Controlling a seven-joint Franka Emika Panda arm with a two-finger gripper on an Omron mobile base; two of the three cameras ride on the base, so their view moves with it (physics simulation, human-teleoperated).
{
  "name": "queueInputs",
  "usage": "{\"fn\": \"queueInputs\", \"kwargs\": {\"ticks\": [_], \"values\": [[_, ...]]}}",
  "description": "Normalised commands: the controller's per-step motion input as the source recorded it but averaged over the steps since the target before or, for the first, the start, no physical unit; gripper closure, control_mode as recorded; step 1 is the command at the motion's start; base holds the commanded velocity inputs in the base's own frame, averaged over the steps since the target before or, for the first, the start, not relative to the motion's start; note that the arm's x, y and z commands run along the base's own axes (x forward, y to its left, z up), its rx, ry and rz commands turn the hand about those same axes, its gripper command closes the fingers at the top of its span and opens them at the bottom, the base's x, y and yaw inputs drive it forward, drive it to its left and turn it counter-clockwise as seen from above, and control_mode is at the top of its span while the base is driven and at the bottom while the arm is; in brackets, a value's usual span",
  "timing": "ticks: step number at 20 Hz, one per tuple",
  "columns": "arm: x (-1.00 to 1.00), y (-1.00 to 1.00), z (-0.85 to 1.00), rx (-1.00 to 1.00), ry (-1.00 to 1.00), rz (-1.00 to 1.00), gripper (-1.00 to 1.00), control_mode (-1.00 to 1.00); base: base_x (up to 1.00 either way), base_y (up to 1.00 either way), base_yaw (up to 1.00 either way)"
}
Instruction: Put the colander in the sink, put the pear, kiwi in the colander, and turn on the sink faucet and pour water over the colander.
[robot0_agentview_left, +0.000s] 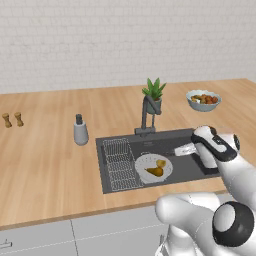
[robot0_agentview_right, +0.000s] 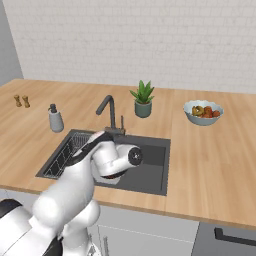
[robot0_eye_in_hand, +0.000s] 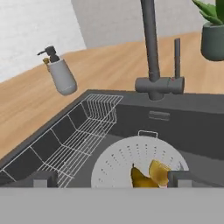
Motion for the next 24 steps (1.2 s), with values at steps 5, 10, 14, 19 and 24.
{"fn": "queueInputs", "kwargs": {"ticks": [5, 10, 14, 19, 24], "values": [[0.09, -0.04, 0.47, -0.01, -0.34, 0.37, -1.0, -1.0, 0.0, 0.0, 0.0], [0.13, -0.03, 0.48, 0.0, -0.28, 0.32, -1.0, -1.0, 0.0, 0.0, 0.0], [0.29, -0.03, 0.45, 0.0, 0.0, 0.16, -1.0, -1.0, 0.0, 0.0, 0.0], [0.34, 0.12, 0.26, 0.0, 0.0, 0.01, -1.0, -1.0, 0.0, 0.0, 0.0], [0.09, 0.02, 0.01, -0.04, 0.0, -0.02, -1.0, -1.0, 0.0, 0.0, 0.0]]}}
